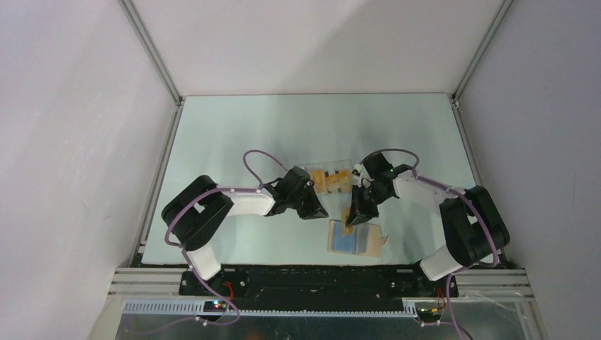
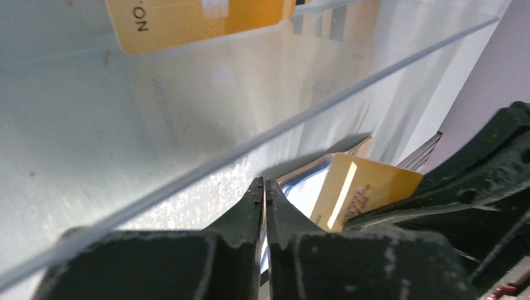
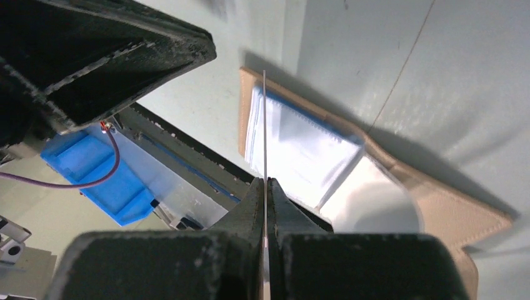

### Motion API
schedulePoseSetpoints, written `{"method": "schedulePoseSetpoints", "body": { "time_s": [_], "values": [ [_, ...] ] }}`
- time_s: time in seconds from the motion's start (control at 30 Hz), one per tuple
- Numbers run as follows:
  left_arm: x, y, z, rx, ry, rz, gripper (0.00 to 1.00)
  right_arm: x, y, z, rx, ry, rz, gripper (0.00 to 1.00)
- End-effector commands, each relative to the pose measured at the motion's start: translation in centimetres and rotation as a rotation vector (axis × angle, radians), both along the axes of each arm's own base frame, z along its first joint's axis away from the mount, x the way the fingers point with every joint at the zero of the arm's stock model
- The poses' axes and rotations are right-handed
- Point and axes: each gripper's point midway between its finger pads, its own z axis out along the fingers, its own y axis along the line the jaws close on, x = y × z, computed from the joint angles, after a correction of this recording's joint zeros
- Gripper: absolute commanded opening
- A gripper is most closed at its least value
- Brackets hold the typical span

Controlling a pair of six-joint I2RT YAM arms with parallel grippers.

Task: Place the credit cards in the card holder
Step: Move the card holder to the center of the board.

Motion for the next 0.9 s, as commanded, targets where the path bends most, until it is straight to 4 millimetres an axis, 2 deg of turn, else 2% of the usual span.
{"method": "schedulePoseSetpoints", "body": {
  "time_s": [0.0,0.07,0.13,0.23,0.4,0.6,0.87],
  "values": [
    [0.1,0.0,2.0,-0.037,-0.062,-0.025,0.16,-0.1,-0.9,2.5,-0.024,-0.082,-0.012,0.0],
    [-0.1,0.0,2.3,-0.043,-0.065,-0.031,0.26,-0.9,-1.6,2.7,-0.035,-0.081,-0.024,0.0],
    [-0.2,-0.1,2.6,-0.047,-0.072,-0.037,0.31,-1.8,-2.4,2.7,-0.048,-0.075,-0.038,0.0],
    [-0.6,-0.5,2.6,-0.049,-0.075,-0.052,0.34,-3.1,-3.6,2.1,-0.081,-0.043,-0.061,0.0],
    [-0.7,-1.1,2.9,-0.057,-0.075,-0.065,0.35,-4.1,-3.7,2.1,-0.089,0.012,-0.088,0.0],
    [-0.6,-2.0,3.2,-0.067,-0.078,-0.08,0.36,-5.2,-4.5,1.0,-0.165,0.05,-0.101,0.0],
    [-0.6,-2.5,3.4,-0.074,-0.081,-0.093,0.37,-4.9,-4.3,-0.5,-0.185,0.072,-0.082,0.0]
  ]
}}
